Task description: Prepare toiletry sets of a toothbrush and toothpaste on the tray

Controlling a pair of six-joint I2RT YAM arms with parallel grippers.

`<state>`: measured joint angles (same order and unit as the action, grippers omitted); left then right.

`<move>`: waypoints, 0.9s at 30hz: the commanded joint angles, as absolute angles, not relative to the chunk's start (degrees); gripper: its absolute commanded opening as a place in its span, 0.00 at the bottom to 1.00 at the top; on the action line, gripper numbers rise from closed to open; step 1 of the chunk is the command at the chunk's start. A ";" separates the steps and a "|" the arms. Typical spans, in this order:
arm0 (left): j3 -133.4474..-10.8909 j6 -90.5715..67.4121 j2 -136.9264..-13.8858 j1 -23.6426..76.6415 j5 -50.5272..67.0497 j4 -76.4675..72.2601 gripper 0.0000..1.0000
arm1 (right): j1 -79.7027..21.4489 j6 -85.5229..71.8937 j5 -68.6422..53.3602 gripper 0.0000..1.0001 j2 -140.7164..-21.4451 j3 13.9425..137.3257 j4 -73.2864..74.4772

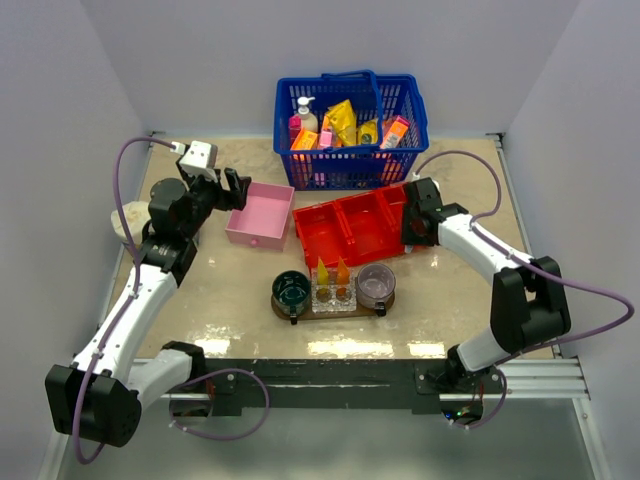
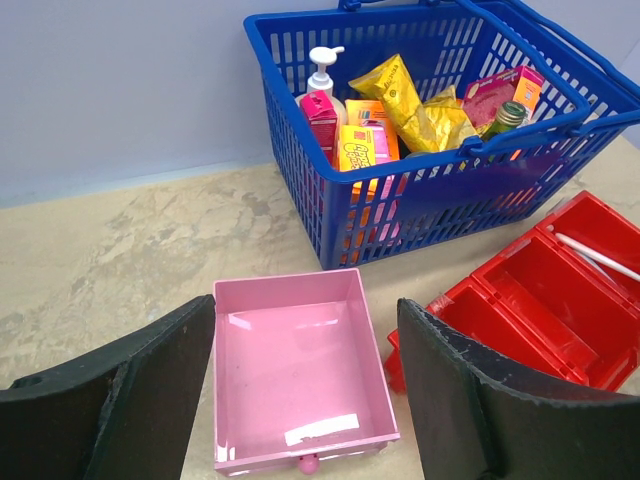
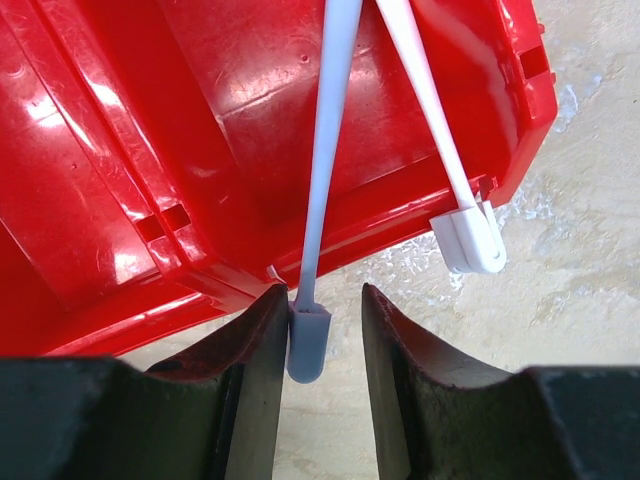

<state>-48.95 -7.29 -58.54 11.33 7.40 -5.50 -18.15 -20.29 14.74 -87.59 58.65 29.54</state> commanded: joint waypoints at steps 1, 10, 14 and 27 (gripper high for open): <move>-48.96 -7.12 -58.36 10.99 8.26 -8.09 0.77 | -18.28 -19.86 14.07 0.38 -85.87 57.92 28.31; -48.87 -7.12 -58.36 10.99 8.26 -8.09 0.77 | -18.37 -20.57 10.20 0.30 -87.28 57.04 26.98; -48.95 -7.21 -58.36 10.99 8.44 -8.17 0.77 | -18.37 -20.65 10.28 0.27 -86.84 57.04 27.68; -48.78 -7.73 -58.45 10.99 9.58 -8.52 0.77 | -18.37 -20.04 10.81 0.09 -84.55 59.67 35.84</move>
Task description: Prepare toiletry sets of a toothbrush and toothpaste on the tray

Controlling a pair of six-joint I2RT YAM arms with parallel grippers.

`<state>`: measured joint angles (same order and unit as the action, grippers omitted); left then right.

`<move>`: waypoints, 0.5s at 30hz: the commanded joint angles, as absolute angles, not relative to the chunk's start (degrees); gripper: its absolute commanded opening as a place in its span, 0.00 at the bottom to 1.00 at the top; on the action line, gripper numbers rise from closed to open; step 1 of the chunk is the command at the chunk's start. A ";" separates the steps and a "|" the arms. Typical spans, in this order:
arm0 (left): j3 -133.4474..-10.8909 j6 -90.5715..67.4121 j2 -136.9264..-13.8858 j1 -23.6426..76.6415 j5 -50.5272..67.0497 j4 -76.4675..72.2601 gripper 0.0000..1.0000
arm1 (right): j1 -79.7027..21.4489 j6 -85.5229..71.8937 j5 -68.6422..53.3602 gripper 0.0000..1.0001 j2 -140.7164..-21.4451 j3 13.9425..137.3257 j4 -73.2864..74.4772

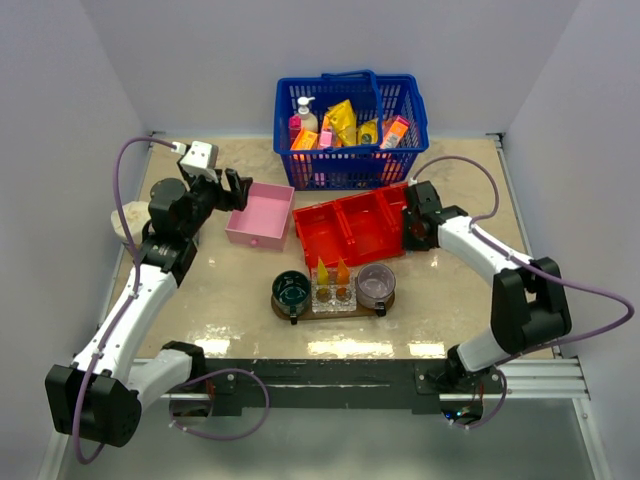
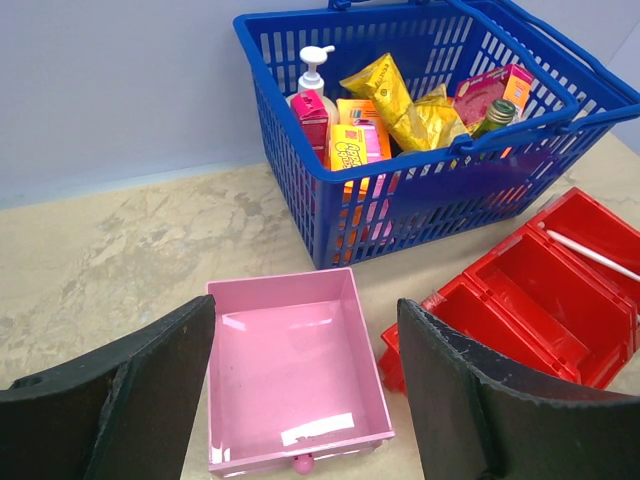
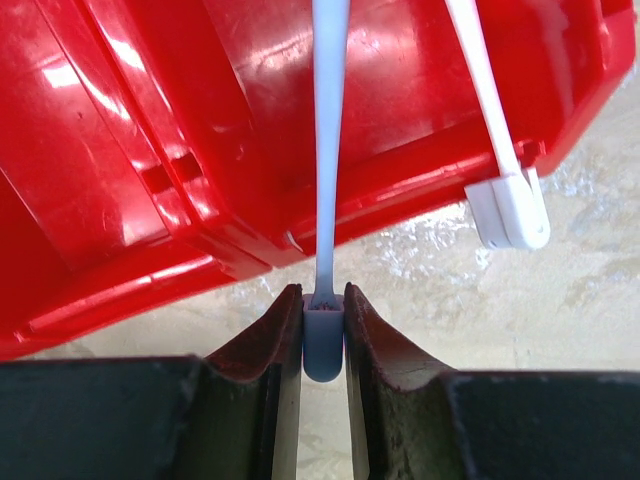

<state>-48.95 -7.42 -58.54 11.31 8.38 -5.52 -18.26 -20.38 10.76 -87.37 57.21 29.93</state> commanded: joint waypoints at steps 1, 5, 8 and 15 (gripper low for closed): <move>-48.78 -7.91 -58.45 10.99 9.75 -8.53 0.77 | -18.46 -20.04 11.25 0.08 -84.20 60.03 36.73; -48.78 -8.09 -58.54 10.99 10.11 -8.61 0.77 | -18.46 -19.51 12.30 0.07 -81.75 62.40 40.77; -48.78 -8.17 -58.71 11.07 10.37 -8.70 0.77 | -18.46 -19.69 11.69 0.05 -80.69 64.16 42.80; -48.87 -8.61 -58.71 11.07 11.34 -8.79 0.77 | -18.46 -19.34 9.58 0.01 -78.05 67.32 48.77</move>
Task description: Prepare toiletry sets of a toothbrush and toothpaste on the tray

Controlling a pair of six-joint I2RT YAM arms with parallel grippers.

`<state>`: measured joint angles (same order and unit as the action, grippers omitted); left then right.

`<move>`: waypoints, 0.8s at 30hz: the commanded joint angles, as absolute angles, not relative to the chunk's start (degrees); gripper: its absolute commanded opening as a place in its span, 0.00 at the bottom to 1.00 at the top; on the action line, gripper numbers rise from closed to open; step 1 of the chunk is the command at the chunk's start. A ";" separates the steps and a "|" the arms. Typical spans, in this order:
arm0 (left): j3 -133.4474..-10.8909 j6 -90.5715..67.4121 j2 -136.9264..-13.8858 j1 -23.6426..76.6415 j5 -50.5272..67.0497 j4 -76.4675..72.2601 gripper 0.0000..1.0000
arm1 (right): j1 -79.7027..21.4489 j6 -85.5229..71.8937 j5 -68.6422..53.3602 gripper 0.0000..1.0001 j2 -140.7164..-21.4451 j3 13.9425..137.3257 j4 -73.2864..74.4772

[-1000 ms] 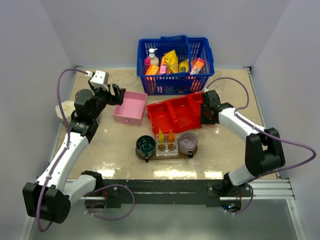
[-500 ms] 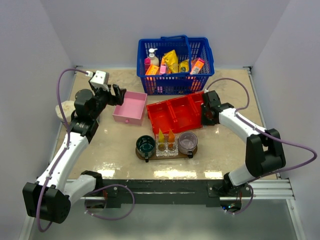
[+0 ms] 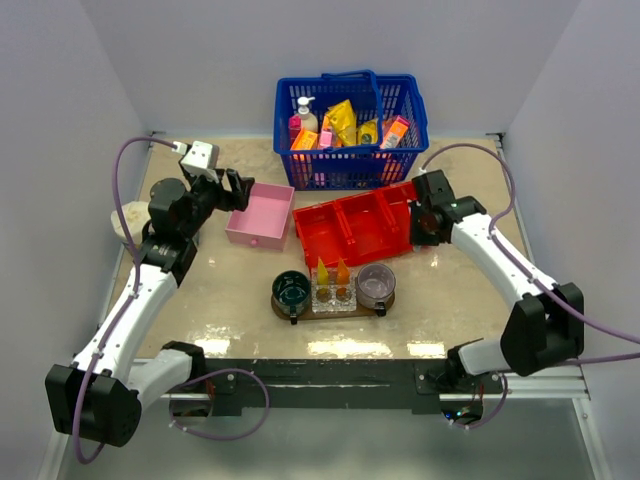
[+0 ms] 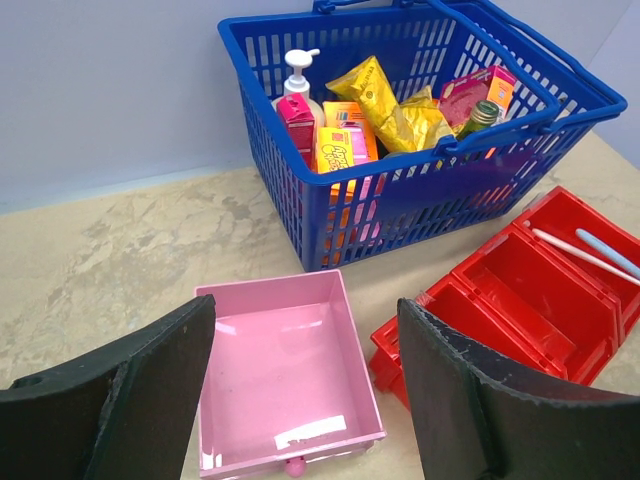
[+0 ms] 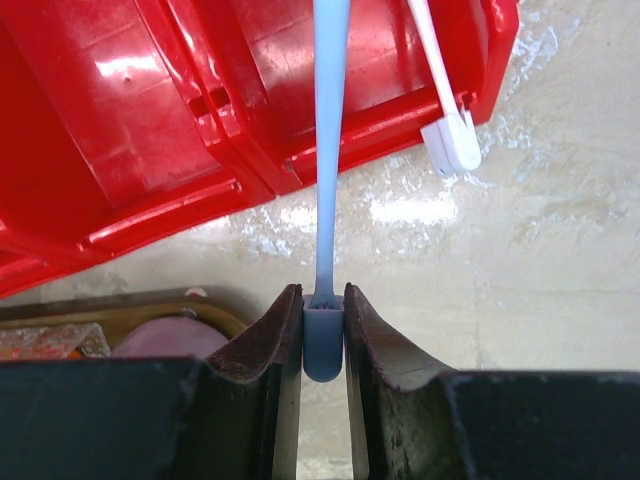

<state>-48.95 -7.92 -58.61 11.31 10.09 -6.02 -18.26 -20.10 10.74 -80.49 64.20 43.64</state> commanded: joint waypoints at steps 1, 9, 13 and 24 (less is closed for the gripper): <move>-48.87 -8.61 -58.54 11.07 11.42 -8.79 0.77 | -18.46 -19.25 9.32 0.01 -77.09 67.76 49.48; -48.95 -8.88 -58.36 11.07 11.86 -8.96 0.77 | -18.37 -17.93 5.03 0.00 -71.37 72.41 58.09; -48.87 -8.88 -58.27 11.16 12.04 -8.96 0.77 | -18.46 -17.49 0.19 0.00 -68.65 74.53 60.46; -48.69 -8.44 -58.80 11.51 11.78 -9.05 0.77 | -23.81 -19.95 -9.40 0.00 -64.52 81.20 64.33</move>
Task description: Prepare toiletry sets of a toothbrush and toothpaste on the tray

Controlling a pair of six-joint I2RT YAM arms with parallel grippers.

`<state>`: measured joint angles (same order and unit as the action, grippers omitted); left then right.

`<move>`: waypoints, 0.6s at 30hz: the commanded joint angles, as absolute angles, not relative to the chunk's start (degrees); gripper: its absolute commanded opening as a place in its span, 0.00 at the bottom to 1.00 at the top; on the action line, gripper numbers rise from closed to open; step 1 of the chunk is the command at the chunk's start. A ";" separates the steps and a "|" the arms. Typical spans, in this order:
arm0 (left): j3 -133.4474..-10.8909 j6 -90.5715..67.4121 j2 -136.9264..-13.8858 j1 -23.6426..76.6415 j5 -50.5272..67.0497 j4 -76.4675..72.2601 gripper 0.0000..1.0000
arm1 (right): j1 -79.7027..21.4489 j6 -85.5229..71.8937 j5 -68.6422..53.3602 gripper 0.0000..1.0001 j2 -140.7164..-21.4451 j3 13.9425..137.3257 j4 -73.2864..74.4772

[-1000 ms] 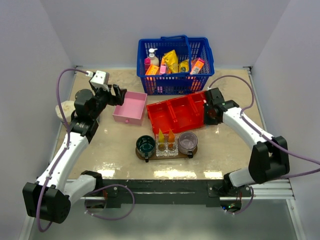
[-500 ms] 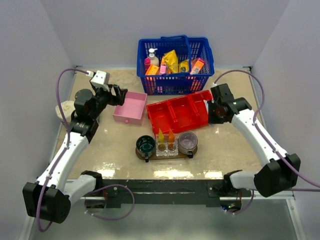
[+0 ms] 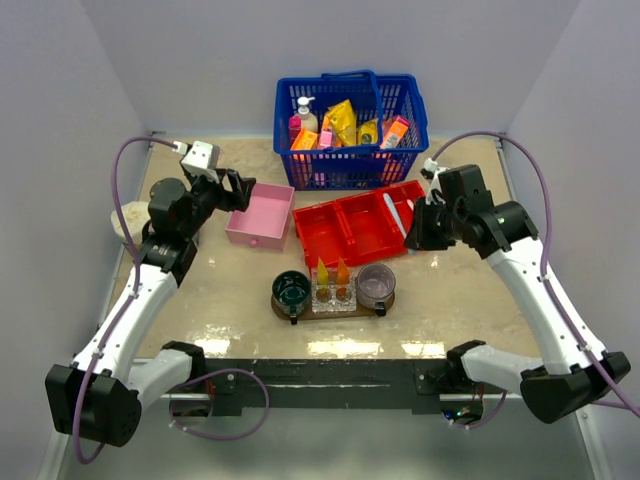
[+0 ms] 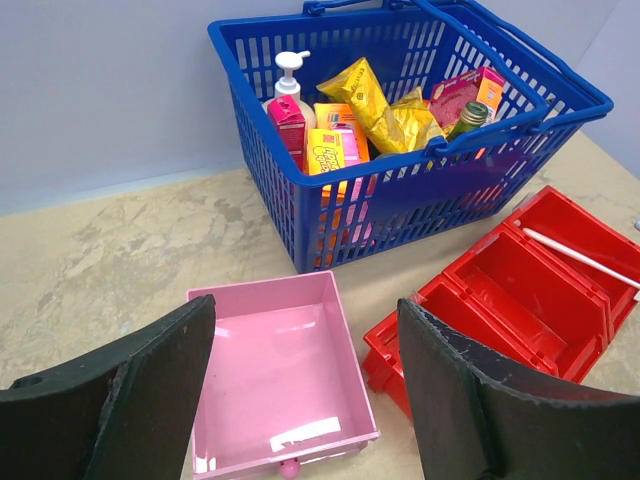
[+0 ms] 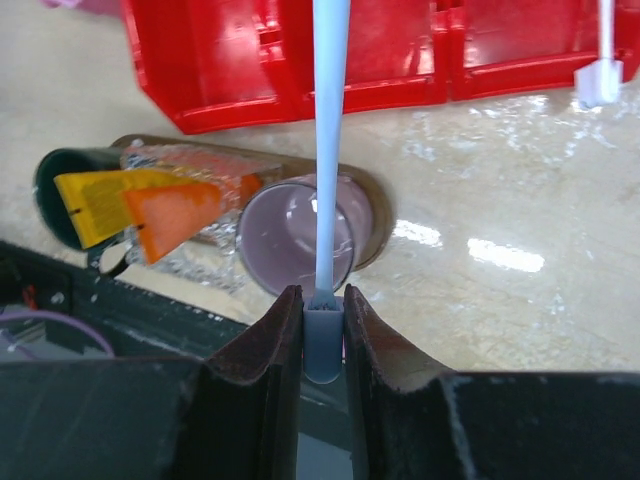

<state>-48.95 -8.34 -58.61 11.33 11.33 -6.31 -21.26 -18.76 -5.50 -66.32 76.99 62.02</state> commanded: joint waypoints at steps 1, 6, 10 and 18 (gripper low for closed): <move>-48.69 -8.44 -58.80 11.51 11.69 -9.05 0.77 | -24.17 -20.21 -9.67 0.00 -64.34 81.65 64.51; -48.69 -8.26 -59.06 11.69 11.60 -9.05 0.77 | -27.15 -20.74 -13.88 0.00 -64.42 84.55 65.74; -48.69 -7.74 -59.50 12.22 11.16 -8.79 0.77 | -29.88 -21.01 -16.43 0.00 -64.86 86.48 67.14; -48.69 -7.30 -60.03 12.48 10.55 -8.61 0.77 | -33.75 -18.55 -18.63 0.00 -64.60 88.15 74.70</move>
<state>-48.88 -8.03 -59.81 12.14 11.09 -6.31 -32.80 -20.05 -16.01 -65.25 85.19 69.49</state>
